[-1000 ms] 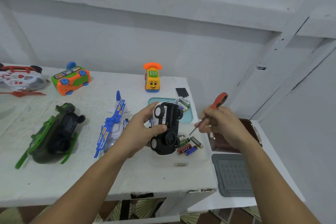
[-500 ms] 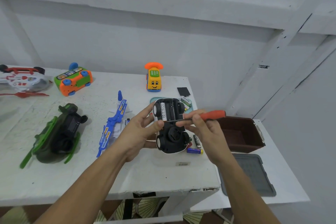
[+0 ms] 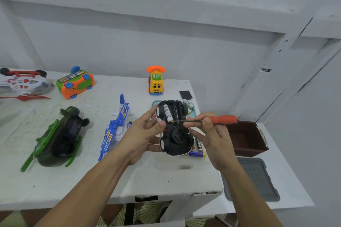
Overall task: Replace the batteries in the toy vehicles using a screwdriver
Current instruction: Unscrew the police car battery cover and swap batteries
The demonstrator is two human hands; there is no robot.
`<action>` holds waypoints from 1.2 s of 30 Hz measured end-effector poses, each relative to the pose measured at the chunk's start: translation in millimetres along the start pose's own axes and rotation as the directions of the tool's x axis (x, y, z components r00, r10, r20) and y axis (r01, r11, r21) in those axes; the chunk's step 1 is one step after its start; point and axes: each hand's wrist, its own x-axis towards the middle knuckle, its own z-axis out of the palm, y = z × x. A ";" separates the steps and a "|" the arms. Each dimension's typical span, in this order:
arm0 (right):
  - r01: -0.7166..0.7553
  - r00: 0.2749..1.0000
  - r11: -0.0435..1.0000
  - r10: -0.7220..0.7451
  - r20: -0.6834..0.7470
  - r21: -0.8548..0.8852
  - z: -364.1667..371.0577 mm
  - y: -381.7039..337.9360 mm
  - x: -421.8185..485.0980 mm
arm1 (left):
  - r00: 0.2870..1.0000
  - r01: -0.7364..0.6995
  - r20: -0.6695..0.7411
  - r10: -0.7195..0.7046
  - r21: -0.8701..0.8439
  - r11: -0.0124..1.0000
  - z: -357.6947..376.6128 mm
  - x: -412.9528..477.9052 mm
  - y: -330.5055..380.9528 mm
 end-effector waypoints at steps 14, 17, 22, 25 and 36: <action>-0.027 0.999 0.985 0.020 -0.042 -0.172 3.6 -32.5 36.2 | 0.996 -0.081 -0.024 0.087 0.178 0.981 5.0 -1.8 -1.6; -0.049 0.999 0.972 0.046 -0.017 -0.230 7.0 -37.7 42.5 | 0.996 -0.080 -0.028 0.086 0.184 0.980 5.2 -1.9 -0.7; -0.075 0.997 0.967 0.080 0.011 -0.243 5.2 -40.3 48.9 | 0.996 -0.070 -0.039 0.078 0.189 0.980 2.8 -1.2 -0.6; -0.073 0.997 0.959 0.078 0.007 -0.273 3.4 -38.6 50.6 | 0.996 -0.070 -0.037 0.079 0.195 0.978 2.3 0.2 0.1; -0.133 0.991 0.971 0.135 0.001 -0.200 -8.8 -39.8 55.6 | 0.996 -0.055 -0.053 0.067 0.204 0.977 2.2 6.1 -0.3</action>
